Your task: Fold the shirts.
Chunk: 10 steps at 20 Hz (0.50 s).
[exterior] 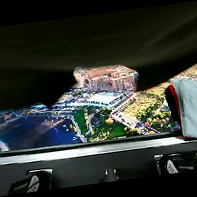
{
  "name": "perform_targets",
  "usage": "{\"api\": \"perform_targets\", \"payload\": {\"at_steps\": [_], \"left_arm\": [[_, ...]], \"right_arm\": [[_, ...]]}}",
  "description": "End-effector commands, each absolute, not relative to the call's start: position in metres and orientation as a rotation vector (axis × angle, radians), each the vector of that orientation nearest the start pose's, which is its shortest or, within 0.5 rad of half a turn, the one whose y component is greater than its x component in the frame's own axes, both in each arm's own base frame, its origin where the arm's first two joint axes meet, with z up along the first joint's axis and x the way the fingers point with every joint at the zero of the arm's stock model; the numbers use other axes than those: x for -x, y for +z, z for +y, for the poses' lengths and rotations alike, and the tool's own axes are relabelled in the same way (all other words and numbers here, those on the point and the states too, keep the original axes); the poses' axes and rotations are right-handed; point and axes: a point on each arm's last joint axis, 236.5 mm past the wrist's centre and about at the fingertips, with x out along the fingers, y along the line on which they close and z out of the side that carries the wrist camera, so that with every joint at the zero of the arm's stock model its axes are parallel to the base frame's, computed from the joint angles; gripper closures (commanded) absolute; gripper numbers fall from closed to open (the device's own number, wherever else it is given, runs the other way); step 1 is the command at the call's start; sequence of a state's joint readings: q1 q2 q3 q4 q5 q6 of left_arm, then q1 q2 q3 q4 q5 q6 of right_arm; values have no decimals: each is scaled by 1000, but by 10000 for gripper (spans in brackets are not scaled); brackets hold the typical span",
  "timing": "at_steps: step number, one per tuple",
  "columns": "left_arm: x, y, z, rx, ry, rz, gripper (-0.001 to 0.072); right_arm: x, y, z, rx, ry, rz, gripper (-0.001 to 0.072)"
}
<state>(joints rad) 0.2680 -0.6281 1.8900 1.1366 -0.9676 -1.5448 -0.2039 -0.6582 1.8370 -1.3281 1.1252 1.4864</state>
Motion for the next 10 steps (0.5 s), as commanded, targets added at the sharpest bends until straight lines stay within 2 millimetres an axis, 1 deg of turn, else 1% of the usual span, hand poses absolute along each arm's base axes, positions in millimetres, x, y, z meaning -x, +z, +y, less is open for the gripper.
{"api": "perform_targets", "payload": {"at_steps": [1,2,3,4,5,7,8,10], "left_arm": [[-159,579,-32,116,-79,-308,685],[-165,571,-28,116,-62,-272,686],[-176,556,-23,112,-42,-205,685],[-190,536,-16,108,-22,-117,686],[-209,509,-9,106,-4,2,685],[-253,449,3,133,0,259,685],[-277,416,6,144,-12,378,684],[-326,339,13,165,-43,611,684]], "right_arm": [[-194,500,-4,-30,-52,9,692],[-198,488,-8,-31,-67,61,692],[-204,473,-9,-42,-69,125,692],[-214,451,-11,-56,-67,223,692],[-226,420,-13,-66,-64,364,692],[-253,344,-19,-99,-53,700,692],[-269,309,-22,-120,-49,841,693],[-305,229,-29,-181,-50,1112,694]]}}
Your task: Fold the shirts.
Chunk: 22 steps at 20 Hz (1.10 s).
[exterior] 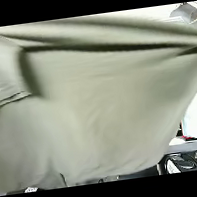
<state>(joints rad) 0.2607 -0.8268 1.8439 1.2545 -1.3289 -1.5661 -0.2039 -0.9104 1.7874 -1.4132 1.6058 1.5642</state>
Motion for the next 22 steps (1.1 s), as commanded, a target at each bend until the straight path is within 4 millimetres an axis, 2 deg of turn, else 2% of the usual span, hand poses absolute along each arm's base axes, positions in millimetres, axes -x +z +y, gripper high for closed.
{"api": "perform_targets", "payload": {"at_steps": [1,3,5,7,8,9,11,12,14,16,18,20,22], "left_arm": [[-347,293,12,172,-65,724,684],[-383,197,4,212,-97,911,684],[-413,106,-5,245,-100,1025,683],[-439,39,-12,262,-91,1087,683],[-451,16,-13,266,-85,1104,683],[-464,-1,-12,268,-78,1107,683],[-492,-18,-9,285,-60,1071,683],[-509,-17,-9,307,-55,1025,683],[-546,-5,-9,374,-46,902,683],[-578,13,-10,460,-37,780,683],[-588,13,-11,510,-31,749,683],[-578,-8,-18,516,-48,829,683],[-563,-12,-27,509,-83,902,683]], "right_arm": [[-321,184,-31,-194,-44,1236,695],[-351,102,-28,-212,-29,1396,695],[-396,36,-13,-193,4,1429,695],[-445,-7,-1,-174,21,1366,693],[-468,-20,1,-182,14,1305,693],[-489,-24,1,-213,4,1234,693],[-530,-14,-7,-265,-49,1058,693],[-550,-1,-13,-257,-60,953,692],[-582,25,-20,-256,-67,775,693],[-600,41,-24,-256,-72,668,692],[-599,33,-23,-260,-72,688,692],[-582,0,-19,-264,-71,820,693],[-563,-19,-15,-263,-67,932,690]]}}
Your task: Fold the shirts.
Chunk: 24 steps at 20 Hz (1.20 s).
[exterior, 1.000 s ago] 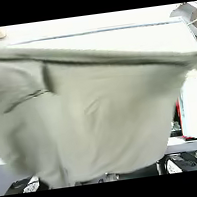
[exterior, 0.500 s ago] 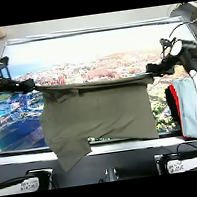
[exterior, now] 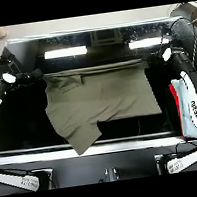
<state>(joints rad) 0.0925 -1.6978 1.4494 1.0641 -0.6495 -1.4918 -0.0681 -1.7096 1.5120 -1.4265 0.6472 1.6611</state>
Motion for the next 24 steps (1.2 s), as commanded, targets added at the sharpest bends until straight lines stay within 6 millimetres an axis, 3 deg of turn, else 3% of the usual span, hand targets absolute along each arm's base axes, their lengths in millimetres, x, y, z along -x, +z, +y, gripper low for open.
{"api": "perform_targets", "payload": {"at_steps": [1,3,6,9,12,14,16,20,24], "left_arm": [[-554,-6,-32,477,-117,931,683],[-523,0,-36,381,-161,1033,684],[-464,-20,-53,365,-226,1284,683],[-440,-49,-70,385,-226,1371,683],[-416,-72,-85,390,-230,1451,683],[-406,-80,-89,403,-220,1485,683],[-408,-80,-87,416,-204,1475,683],[-409,-75,-72,473,-160,1483,683],[-391,-75,-75,473,-181,1557,683]], "right_arm": [[-554,-21,-14,-260,-65,970,690],[-536,-24,-17,-208,-66,1047,691],[-532,-33,-20,-168,-57,1077,691],[-555,-27,-23,-170,-62,977,691],[-544,-47,-23,-163,-64,1051,691],[-530,-64,-21,-154,-56,1130,691],[-518,-74,-19,-154,-53,1194,691],[-495,-82,-22,-129,-60,1294,691],[-481,-85,-26,-109,-71,1354,692]]}}
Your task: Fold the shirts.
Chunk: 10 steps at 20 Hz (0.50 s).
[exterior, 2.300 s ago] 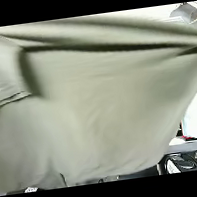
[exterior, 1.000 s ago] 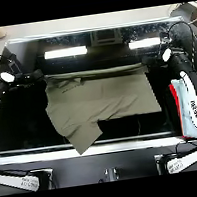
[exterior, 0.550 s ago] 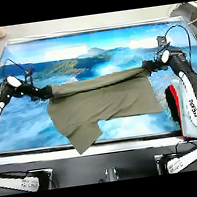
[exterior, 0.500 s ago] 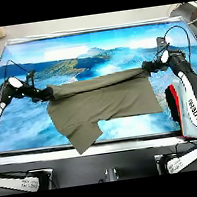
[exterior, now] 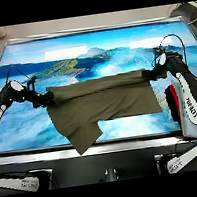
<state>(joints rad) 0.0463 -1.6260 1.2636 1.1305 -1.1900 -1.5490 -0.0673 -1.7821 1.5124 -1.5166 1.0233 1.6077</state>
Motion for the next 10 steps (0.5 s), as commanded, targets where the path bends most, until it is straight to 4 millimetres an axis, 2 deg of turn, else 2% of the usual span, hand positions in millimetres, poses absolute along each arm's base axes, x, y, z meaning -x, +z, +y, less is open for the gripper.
{"api": "perform_targets", "payload": {"at_steps": [1,3,5,6,7,8,10], "left_arm": [[-390,-73,-74,474,-181,1560,684],[-392,-69,-70,480,-174,1545,683],[-392,-68,-70,483,-174,1546,682],[-391,-69,-73,481,-181,1551,623],[-389,-69,-75,479,-185,1559,364],[-386,-66,-73,479,-187,1568,188],[-380,-53,-58,500,-177,1569,182]], "right_arm": [[-479,-84,-33,-81,-88,1360,692],[-479,-79,-46,-29,-123,1353,692],[-476,-82,-46,-31,-128,1367,683],[-475,-85,-40,-62,-120,1377,565],[-471,-87,-33,-88,-99,1397,369],[-464,-86,-32,-64,-74,1427,297],[-448,-71,-41,-113,-82,1463,279]]}}
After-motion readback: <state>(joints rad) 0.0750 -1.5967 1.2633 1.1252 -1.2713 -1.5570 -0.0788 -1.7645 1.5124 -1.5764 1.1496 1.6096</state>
